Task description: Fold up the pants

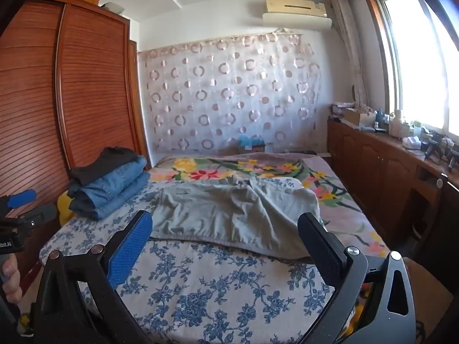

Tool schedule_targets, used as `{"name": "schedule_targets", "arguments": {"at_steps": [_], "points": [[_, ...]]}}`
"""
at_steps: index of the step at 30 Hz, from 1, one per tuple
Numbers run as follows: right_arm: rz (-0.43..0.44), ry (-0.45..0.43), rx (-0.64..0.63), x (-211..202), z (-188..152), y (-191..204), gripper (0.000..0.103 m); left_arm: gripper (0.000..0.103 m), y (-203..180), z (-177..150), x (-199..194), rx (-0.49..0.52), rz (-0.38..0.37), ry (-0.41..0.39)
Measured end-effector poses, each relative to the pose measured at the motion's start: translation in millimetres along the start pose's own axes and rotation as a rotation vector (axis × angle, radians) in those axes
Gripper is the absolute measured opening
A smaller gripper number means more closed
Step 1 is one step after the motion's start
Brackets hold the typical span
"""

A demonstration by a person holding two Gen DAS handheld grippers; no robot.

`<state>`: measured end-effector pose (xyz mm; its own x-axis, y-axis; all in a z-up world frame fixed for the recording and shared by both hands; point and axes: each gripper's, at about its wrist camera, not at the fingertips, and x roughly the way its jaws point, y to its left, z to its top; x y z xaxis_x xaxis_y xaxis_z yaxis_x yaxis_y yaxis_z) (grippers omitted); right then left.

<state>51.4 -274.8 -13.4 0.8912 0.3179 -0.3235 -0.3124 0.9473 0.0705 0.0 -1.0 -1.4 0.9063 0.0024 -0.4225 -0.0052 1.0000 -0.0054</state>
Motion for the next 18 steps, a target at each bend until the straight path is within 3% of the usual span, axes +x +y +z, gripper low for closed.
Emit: {"name": "schedule_targets", "arguments": {"at_steps": [14, 18], "points": [[0.000, 0.012, -0.001, 1.3, -1.5, 1.7, 0.103, 0.103, -10.9, -5.8, 12.5, 0.000, 0.003, 0.020], [-0.002, 0.013, -0.002, 0.6, -2.0, 1.2, 0.103, 0.103, 3.7, -7.8, 7.9, -0.011, 0.005, 0.024]]}}
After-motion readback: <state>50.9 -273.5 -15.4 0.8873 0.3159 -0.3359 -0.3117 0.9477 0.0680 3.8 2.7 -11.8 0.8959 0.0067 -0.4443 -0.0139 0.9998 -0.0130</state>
